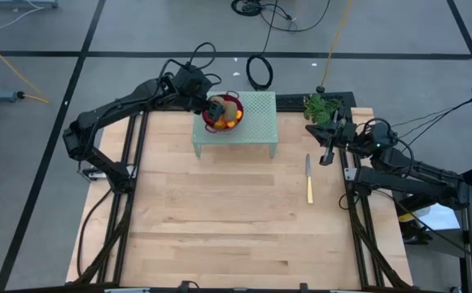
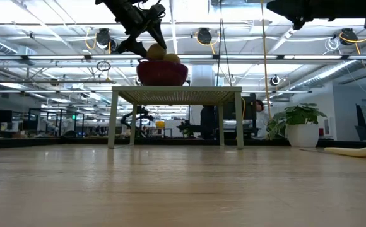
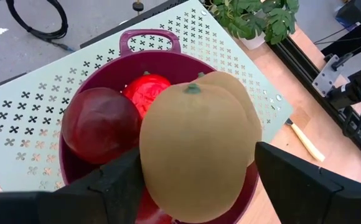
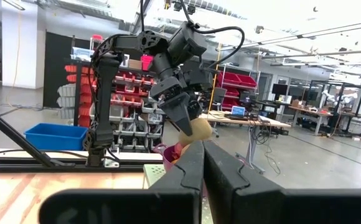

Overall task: Pick & Place Fruit
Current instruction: Put the kiwi into the violet strainer bowl on the shelf

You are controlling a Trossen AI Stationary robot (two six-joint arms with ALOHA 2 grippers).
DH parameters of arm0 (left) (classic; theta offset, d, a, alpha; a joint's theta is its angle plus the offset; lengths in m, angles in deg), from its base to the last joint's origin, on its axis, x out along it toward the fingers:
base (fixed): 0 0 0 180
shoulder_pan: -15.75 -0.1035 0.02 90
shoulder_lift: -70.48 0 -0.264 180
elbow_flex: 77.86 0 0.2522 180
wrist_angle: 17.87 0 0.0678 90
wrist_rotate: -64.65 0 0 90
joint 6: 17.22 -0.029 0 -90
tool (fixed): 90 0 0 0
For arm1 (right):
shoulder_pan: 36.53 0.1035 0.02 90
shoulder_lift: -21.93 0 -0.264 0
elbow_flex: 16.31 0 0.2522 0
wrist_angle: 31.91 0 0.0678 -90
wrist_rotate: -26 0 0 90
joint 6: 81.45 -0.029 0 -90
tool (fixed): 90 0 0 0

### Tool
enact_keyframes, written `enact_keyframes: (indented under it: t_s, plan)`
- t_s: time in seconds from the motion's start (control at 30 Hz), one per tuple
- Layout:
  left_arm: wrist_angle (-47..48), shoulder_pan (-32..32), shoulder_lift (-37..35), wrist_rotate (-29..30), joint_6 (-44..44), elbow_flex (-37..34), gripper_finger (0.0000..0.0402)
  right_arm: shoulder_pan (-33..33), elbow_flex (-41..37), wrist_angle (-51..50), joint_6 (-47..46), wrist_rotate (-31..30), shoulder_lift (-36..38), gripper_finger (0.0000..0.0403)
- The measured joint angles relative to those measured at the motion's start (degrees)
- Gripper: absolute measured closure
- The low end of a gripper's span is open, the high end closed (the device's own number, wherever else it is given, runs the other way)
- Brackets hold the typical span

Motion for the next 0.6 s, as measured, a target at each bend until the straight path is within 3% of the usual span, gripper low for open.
enact_keyframes:
  t_s: [0.6]
  plan:
    - [-1.04, -1.40, -1.81, -0.50, -1.02, -0.07, 0.0119, 0.01, 0.00, 0.00, -0.02, 0.00, 0.00, 0.0403]
